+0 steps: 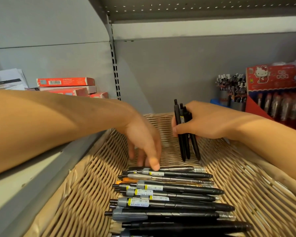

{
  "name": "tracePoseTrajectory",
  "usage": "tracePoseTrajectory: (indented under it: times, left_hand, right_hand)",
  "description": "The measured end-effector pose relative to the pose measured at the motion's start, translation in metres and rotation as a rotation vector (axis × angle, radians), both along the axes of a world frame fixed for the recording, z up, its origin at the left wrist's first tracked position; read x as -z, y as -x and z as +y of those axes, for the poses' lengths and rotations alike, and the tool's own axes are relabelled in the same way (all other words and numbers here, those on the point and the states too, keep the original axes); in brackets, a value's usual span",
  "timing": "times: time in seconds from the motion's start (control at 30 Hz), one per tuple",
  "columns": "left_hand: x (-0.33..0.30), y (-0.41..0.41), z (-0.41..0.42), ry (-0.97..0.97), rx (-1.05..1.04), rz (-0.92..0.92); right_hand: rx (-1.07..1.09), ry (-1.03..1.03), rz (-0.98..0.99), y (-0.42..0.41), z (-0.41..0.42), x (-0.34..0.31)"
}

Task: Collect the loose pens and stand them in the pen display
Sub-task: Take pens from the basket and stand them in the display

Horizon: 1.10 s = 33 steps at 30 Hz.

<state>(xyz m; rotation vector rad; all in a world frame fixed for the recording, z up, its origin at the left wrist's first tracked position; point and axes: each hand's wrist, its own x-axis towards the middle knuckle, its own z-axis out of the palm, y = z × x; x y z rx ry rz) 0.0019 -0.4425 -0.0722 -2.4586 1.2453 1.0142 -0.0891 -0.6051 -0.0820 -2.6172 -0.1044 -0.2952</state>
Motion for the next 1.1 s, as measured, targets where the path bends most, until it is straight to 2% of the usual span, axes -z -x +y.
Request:
tracePoseTrajectory:
  times: [0.1, 0.23, 0.37, 0.63, 0.77, 0.9, 1.1]
  left_hand:
    - [0.003, 0.008, -0.007, -0.114, 0.089, -0.097]
    - [0.005, 0.009, -0.011, -0.078, 0.164, -0.206]
    - [-0.005, -0.001, -0.002, 0.069, 0.089, -0.226]
    - [-0.011, -0.019, 0.008, 0.322, -0.028, -0.139]
    - [-0.013, -0.018, 0.005, 0.628, -0.147, -0.101]
    - [-0.013, -0.01, -0.002, 0.896, -0.228, -0.049]
    - [-0.012, 0.002, -0.003, 1.02, -0.276, 0.059]
  right_hand:
    - [-0.033, 0.024, 0.024, 0.001, 0.001, 0.001]
    - [-0.043, 0.138, 0.082, -0.001, 0.0, 0.002]
    - [-0.074, 0.116, 0.102, 0.0, 0.001, 0.001]
    - [-0.086, 0.013, 0.133, 0.0, 0.002, 0.0]
    - [-0.064, 0.039, 0.09, -0.001, 0.004, 0.0]
    - [-0.056, -0.031, 0.066, -0.003, 0.003, 0.0]
    - [-0.088, -0.101, 0.07, -0.003, 0.003, 0.001]
